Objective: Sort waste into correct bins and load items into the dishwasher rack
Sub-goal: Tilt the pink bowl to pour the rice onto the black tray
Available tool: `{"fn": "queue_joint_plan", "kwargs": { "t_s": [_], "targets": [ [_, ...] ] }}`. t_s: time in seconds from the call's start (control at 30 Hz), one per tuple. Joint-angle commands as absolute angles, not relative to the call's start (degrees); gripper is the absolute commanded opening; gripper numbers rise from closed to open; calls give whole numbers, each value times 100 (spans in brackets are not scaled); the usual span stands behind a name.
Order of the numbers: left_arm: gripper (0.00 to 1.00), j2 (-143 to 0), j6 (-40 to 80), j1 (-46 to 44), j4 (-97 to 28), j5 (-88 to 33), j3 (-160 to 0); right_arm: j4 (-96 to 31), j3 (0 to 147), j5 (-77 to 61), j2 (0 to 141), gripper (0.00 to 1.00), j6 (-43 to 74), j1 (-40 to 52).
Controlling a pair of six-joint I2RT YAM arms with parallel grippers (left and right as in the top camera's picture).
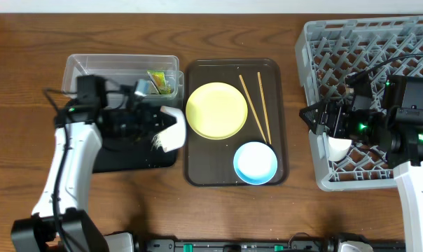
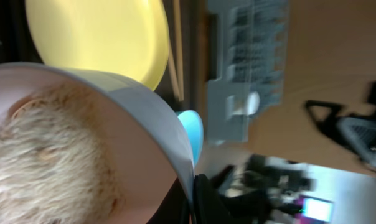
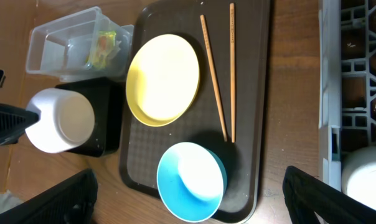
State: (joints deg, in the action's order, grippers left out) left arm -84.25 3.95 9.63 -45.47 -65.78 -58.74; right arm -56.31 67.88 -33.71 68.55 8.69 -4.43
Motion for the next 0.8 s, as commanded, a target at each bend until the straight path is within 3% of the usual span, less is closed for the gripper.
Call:
{"fn": "queue_joint_plan", "kwargs": {
  "t_s": [0.0,0.1,0.47,0.77],
  "targets": [
    [6,-8538,-548,1490,-4377,-8217,-5631,-5636,6847,-3363,6858,93,810,-399],
    [6,-8656,-1048,1907,-4158,-9017,-5369,-5638,6847,-3363,6858,93,810,-399],
    [6,-8768,-1317,2521,-3992,-9011,-5072,-5666,6847,-3256,6858,99,805,-399],
    [6,-8777,-1385,2517,-3962,-8147,-5072,-5662,6847,-3148,6858,99,805,-399]
  ]
}}
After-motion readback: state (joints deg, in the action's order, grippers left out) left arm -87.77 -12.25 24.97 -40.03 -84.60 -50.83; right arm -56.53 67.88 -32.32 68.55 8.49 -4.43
